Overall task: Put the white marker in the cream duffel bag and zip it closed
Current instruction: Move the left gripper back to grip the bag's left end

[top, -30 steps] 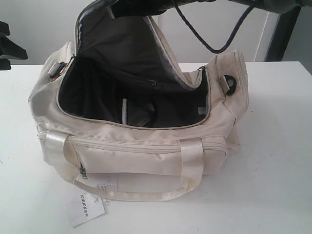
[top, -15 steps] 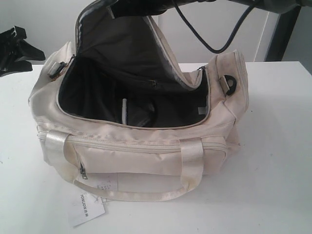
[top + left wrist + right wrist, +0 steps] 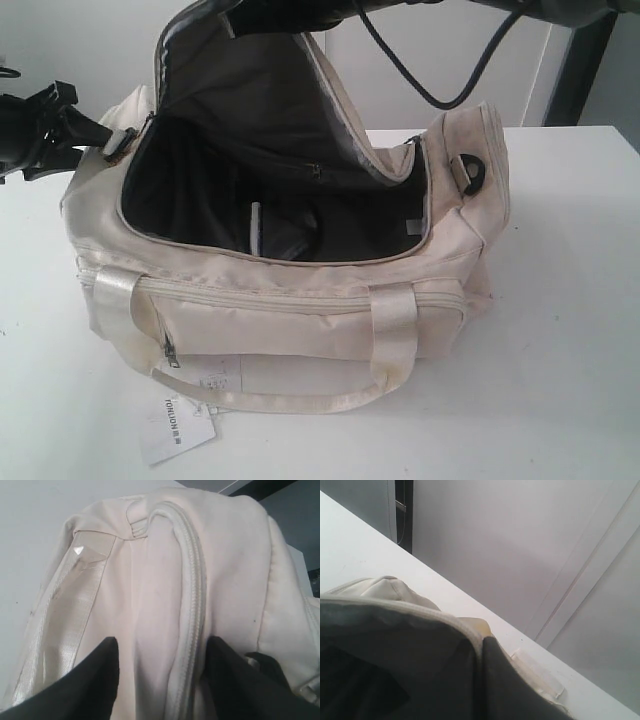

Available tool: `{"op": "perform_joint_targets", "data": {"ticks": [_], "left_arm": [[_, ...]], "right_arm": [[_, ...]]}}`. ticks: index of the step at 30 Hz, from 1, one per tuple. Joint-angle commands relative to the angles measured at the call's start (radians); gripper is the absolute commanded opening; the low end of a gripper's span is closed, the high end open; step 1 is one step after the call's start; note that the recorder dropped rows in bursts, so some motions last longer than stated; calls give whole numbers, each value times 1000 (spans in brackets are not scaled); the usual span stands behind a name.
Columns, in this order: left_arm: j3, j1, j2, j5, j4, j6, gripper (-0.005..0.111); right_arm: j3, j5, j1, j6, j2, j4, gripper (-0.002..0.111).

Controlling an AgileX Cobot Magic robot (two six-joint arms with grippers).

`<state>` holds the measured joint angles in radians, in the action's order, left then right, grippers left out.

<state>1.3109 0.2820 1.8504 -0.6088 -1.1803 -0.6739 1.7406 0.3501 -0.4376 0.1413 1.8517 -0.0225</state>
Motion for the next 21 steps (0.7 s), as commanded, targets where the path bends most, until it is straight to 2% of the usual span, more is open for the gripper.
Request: {"op": "perform_joint_targets", "data": {"ticks": [1, 6, 8, 11, 16, 21], "left_arm": [[5, -5, 10, -29, -55, -22, 57], [5, -5, 10, -51, -123, -85, 56], [5, -5, 10, -69, -159, -111, 52], [5, -5, 10, -110, -201, -181, 37], [5, -5, 12, -114, -201, -201, 0], [5, -5, 12, -124, -201, -195, 0]], "right_arm": [[3, -15, 9, -7, -16, -4, 0], [3, -15, 9, -7, -16, -4, 0], [3, -15, 9, -7, -16, -4, 0], [3, -15, 9, -7, -16, -4, 0], [3, -15, 9, -7, -16, -4, 0], [3, -15, 9, -11, -16, -2, 0]]}}
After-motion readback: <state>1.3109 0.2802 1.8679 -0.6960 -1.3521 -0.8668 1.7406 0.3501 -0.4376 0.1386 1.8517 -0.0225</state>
